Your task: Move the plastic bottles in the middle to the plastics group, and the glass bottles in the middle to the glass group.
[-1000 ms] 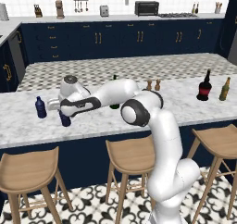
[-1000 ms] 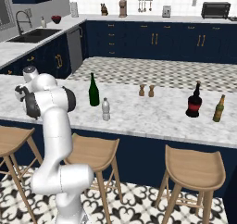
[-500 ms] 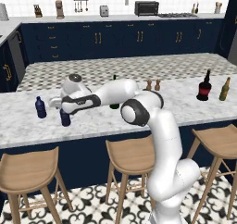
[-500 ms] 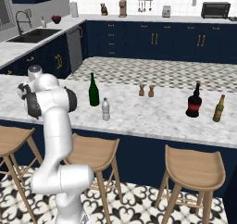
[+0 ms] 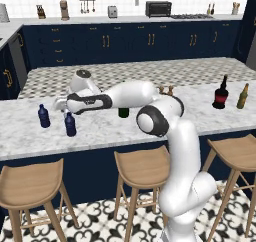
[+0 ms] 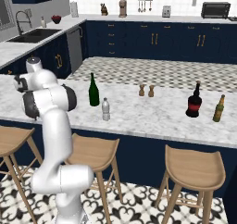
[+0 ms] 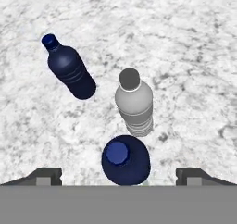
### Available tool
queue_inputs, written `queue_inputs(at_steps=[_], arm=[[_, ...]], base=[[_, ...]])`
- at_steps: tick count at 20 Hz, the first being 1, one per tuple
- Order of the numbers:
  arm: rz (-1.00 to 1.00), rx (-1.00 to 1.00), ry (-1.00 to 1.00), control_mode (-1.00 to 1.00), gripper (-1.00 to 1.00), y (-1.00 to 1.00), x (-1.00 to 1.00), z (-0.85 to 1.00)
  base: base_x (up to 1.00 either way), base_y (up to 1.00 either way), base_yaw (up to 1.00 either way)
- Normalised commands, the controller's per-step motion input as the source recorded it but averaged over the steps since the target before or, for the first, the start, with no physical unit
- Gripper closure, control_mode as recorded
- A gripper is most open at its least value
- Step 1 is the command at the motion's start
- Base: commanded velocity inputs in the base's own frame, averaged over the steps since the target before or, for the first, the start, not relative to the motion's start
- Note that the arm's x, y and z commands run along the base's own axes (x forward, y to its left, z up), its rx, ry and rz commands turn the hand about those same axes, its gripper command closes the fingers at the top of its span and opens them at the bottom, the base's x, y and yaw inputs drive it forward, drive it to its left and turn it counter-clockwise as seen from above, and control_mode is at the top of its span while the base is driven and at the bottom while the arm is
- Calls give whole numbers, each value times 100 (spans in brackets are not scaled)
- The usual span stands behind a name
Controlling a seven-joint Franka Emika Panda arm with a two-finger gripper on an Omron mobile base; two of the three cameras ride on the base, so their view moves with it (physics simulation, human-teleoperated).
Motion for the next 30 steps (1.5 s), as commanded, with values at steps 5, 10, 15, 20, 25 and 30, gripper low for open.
queue_inputs(at_steps=[5, 10, 15, 20, 25, 30], arm=[[1, 0, 0, -100, -100, -75, -62, 13], [1, 0, 0, -100, -100, -88, -57, 1], [3, 7, 0, -100, -100, -96, -54, 7], [0, 1, 0, -100, -100, -91, -41, 23], [-1, -8, 1, -100, -100, -89, -33, 23], [-9, -6, 4, -100, -100, -84, -21, 33]], base=[[0, 0, 0], [0, 0, 0], [0, 0, 0], [0, 0, 0], [0, 0, 0], [0, 0, 0]])
